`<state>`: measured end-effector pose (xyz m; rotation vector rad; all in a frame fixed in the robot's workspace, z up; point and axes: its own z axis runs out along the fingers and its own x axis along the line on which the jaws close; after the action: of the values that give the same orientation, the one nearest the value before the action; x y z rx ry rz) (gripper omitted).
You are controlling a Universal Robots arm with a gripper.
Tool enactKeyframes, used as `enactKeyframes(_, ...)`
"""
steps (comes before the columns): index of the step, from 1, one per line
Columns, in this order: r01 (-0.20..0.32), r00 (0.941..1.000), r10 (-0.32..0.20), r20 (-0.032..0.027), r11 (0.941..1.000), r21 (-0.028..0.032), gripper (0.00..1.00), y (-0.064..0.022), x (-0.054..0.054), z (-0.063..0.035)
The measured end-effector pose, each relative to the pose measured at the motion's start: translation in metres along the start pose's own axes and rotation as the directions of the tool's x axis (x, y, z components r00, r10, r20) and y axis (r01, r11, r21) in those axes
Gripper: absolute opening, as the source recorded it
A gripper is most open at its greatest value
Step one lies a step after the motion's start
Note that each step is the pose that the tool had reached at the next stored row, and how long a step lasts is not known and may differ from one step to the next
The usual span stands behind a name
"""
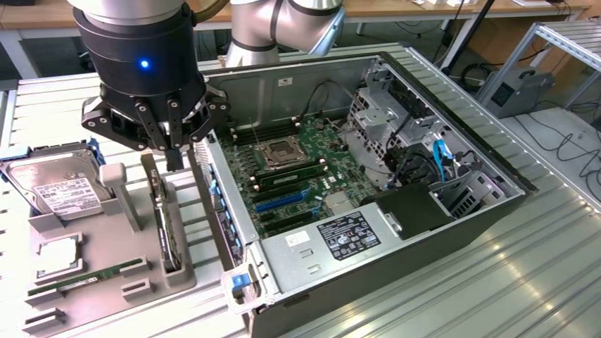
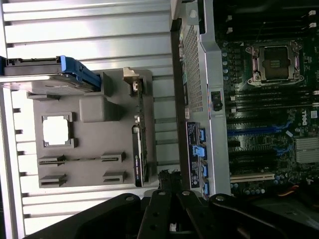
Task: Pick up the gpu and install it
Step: 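Pick up the gpu and move the gpu toward the slot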
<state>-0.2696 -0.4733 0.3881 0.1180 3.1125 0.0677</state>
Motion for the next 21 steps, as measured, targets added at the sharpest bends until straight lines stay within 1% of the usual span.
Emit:
enactKeyframes(3,0.000,1.0000,0.000,0.0000,1.0000,0.0000,0.11,0.0000,0.0000,0.0000)
enactKeyframes(4,0.000,1.0000,0.000,0.0000,1.0000,0.0000,0.17,0.0000,0.0000,0.0000)
enactKeyframes(5,0.000,1.0000,0.000,0.0000,1.0000,0.0000,0.17,0.0000,0.0000,0.0000)
enactKeyframes(7,0.000,1.0000,0.000,0.0000,1.0000,0.0001,0.30,0.0000,0.0000,0.0000)
enactKeyframes(8,0.000,1.0000,0.000,0.0000,1.0000,0.0000,0.30,0.0000,0.0000,0.0000)
enactKeyframes(9,0.000,1.0000,0.000,0.0000,1.0000,0.0000,0.36,0.0000,0.0000,0.0000)
enactKeyframes(10,0.000,1.0000,0.000,0.0000,1.0000,0.0000,0.36,0.0000,0.0000,0.0000)
enactKeyframes(11,0.000,1.0000,0.000,0.0000,1.0000,0.0000,0.42,0.0000,0.0000,0.0000)
enactKeyframes(17,0.000,1.0000,0.000,-0.0001,1.0000,0.0001,0.42,0.0000,0.0000,0.0001)
enactKeyframes(21,0.000,1.0000,0.000,0.0000,1.0000,0.0000,0.42,-0.0002,0.0009,0.0021)
